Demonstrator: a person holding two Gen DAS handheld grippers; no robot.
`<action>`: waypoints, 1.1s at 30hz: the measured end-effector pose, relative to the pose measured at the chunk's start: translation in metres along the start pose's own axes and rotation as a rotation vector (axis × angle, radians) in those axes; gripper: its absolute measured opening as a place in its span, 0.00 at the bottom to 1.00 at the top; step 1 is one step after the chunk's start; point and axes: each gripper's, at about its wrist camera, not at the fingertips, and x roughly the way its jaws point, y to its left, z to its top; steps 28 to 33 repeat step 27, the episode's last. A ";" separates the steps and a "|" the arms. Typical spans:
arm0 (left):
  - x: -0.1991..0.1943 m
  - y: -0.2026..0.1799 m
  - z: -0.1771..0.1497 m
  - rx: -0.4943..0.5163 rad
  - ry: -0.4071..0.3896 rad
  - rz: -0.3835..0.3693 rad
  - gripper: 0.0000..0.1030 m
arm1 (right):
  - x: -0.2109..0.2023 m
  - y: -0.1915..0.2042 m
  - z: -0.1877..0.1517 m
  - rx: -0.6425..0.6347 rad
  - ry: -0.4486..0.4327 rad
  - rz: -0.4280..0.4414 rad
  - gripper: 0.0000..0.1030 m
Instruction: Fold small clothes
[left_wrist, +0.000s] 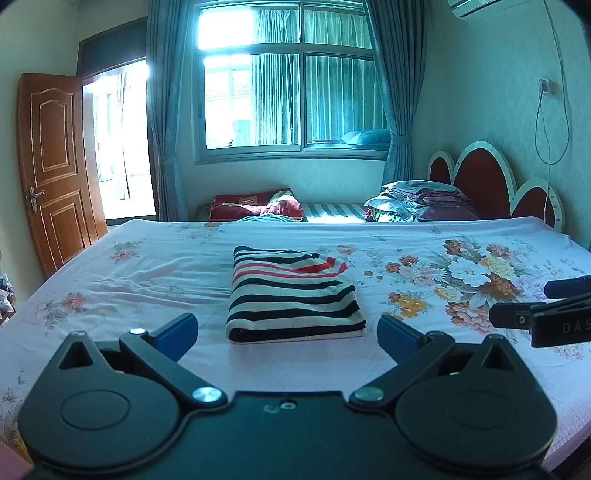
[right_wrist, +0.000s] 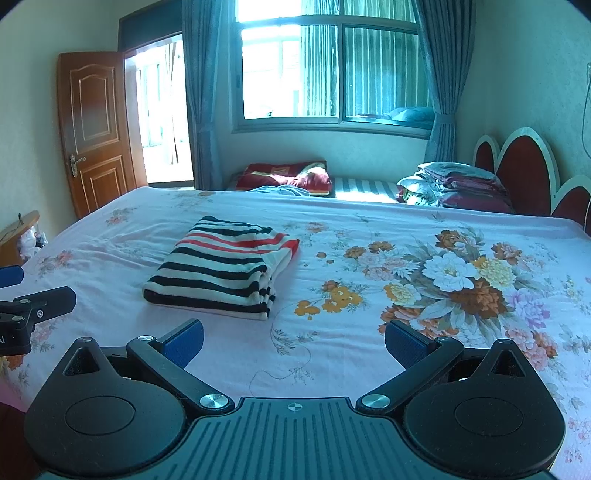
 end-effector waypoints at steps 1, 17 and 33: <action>0.000 0.000 0.000 0.000 -0.001 0.000 1.00 | 0.000 0.000 0.000 -0.001 0.000 0.000 1.00; 0.005 0.001 0.001 -0.009 0.017 -0.018 0.99 | 0.001 -0.001 0.003 -0.006 -0.001 0.002 1.00; 0.009 0.000 0.001 0.000 0.020 -0.026 0.99 | 0.003 -0.005 0.002 -0.006 -0.002 0.014 1.00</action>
